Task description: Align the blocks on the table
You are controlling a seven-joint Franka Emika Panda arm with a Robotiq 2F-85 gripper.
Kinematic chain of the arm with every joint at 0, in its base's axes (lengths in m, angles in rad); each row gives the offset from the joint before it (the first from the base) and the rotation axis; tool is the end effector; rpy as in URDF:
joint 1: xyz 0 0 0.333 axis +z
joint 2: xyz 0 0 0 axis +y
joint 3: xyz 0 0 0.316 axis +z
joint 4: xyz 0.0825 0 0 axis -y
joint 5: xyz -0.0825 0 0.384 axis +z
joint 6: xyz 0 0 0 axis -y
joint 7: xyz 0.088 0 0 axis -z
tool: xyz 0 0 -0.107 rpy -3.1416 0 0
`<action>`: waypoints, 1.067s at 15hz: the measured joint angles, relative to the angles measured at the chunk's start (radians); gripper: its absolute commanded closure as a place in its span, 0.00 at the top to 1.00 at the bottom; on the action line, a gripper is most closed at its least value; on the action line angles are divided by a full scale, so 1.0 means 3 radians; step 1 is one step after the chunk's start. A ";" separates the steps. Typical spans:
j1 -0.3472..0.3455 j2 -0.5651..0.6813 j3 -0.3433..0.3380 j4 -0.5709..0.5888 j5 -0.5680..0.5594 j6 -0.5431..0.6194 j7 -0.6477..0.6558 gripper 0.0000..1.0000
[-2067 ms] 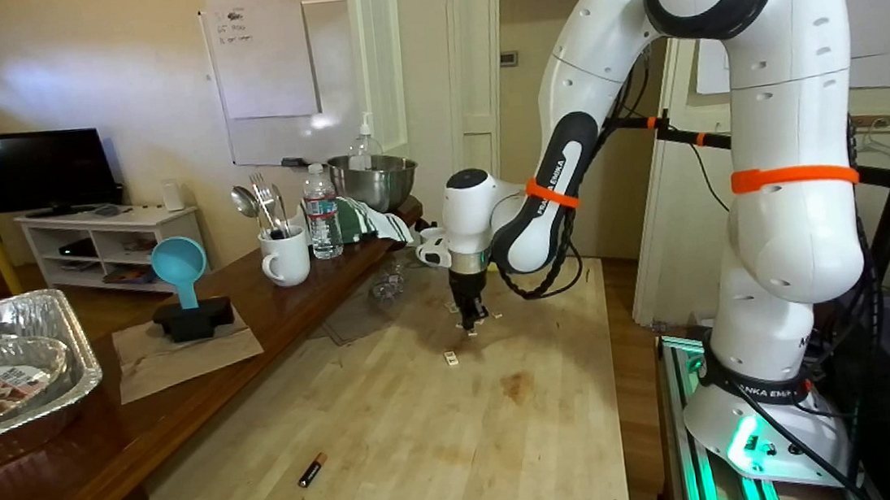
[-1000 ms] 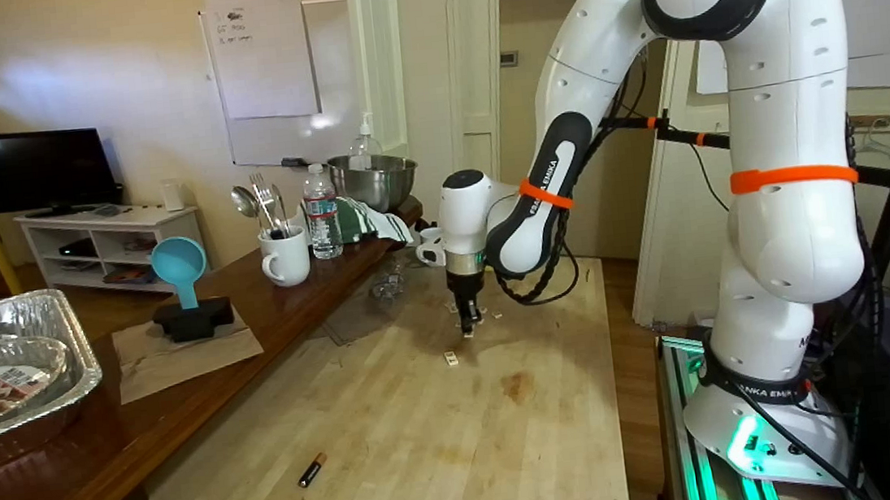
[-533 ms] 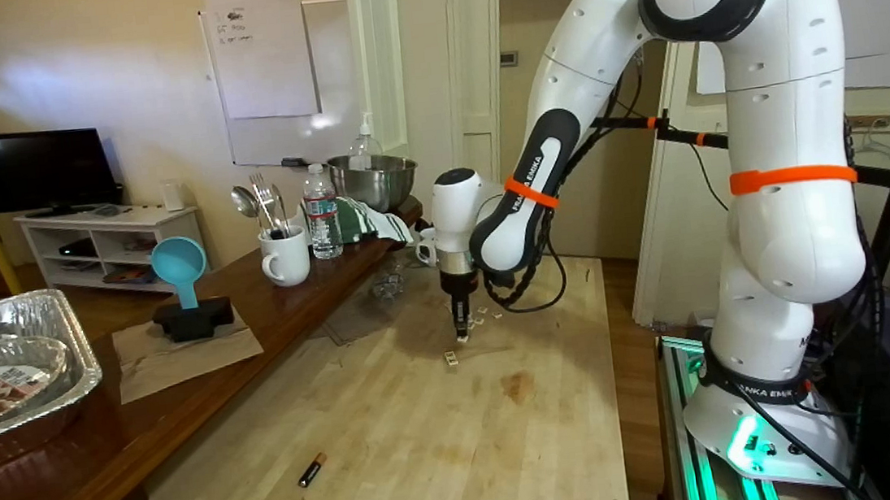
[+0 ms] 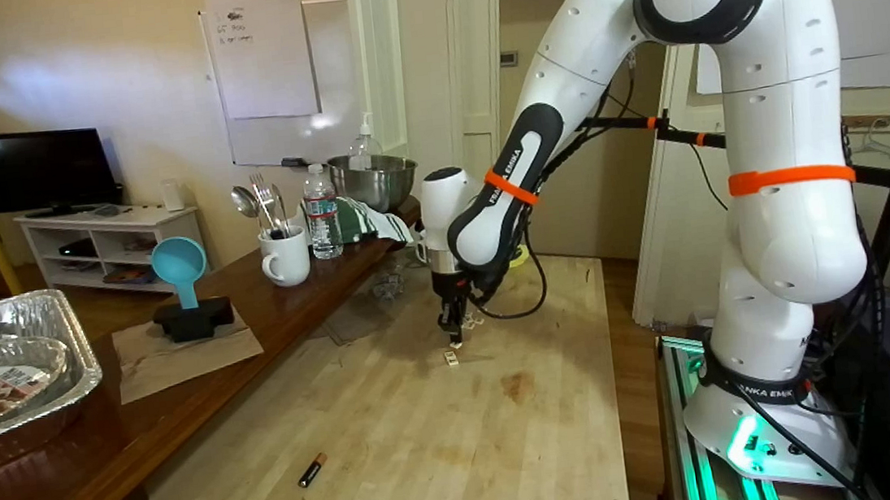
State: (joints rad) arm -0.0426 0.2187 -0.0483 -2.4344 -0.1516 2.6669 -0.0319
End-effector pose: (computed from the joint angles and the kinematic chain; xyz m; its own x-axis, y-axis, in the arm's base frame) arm 0.4897 -0.0408 0.2174 0.9970 0.0768 0.0053 0.0761 -0.9938 0.0815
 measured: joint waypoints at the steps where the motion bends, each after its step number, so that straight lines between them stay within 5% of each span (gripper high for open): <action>1: 0.0009 0.0008 0.0000 0.0011 0.0028 0.0000 0.0091 0.00; 16: 0.0037 0.0052 -0.0004 0.0076 0.0362 0.0000 0.0796 0.00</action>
State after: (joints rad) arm -0.0314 0.2343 -0.0495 -2.4117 -0.0430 2.6669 0.2070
